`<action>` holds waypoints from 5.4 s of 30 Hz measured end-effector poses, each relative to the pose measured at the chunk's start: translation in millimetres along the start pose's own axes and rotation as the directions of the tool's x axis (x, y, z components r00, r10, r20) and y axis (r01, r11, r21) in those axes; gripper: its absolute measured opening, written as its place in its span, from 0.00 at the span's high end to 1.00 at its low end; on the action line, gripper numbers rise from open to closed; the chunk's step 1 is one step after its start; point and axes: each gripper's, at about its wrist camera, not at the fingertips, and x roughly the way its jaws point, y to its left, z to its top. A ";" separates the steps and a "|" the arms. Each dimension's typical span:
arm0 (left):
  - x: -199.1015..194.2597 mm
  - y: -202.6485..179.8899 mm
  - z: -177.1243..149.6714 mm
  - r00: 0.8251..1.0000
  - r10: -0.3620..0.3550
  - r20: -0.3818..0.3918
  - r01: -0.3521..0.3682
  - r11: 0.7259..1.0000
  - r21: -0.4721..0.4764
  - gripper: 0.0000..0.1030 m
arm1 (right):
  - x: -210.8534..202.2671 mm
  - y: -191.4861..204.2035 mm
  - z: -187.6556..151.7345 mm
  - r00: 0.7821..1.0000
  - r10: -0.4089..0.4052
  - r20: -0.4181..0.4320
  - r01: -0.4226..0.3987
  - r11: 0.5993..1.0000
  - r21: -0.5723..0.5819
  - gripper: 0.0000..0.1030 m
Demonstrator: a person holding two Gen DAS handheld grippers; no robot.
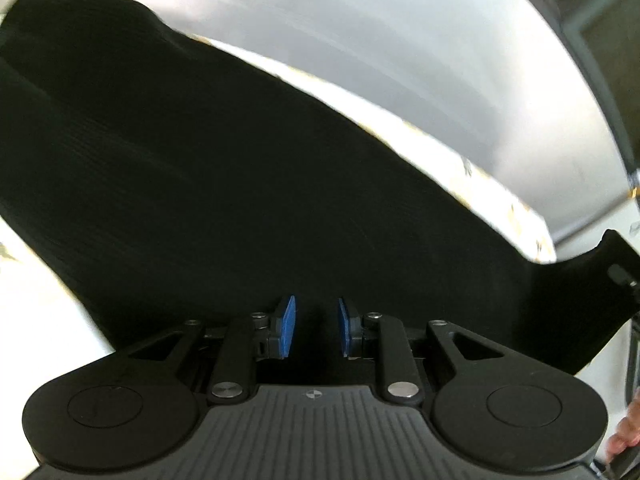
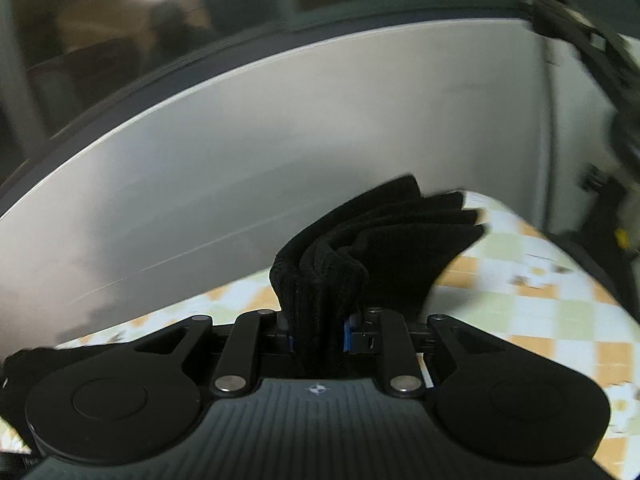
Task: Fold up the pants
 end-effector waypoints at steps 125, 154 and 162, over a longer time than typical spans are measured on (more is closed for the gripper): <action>-90.1 238.9 66.7 0.894 0.226 0.386 -0.021 0.882 -0.470 0.71 | 61.8 208.5 -158.1 0.940 -0.041 -0.338 -0.103 0.912 -0.398 0.22; -198.1 219.6 19.2 0.741 0.456 0.493 -0.237 0.864 -0.444 0.71 | 38.3 265.1 -195.5 0.852 0.176 -0.493 -0.459 0.704 -0.542 0.19; -190.2 101.9 35.9 0.716 0.332 0.613 -0.341 0.934 -0.108 0.71 | 37.1 192.6 -127.0 0.870 0.266 -0.414 -0.420 0.841 -0.342 0.18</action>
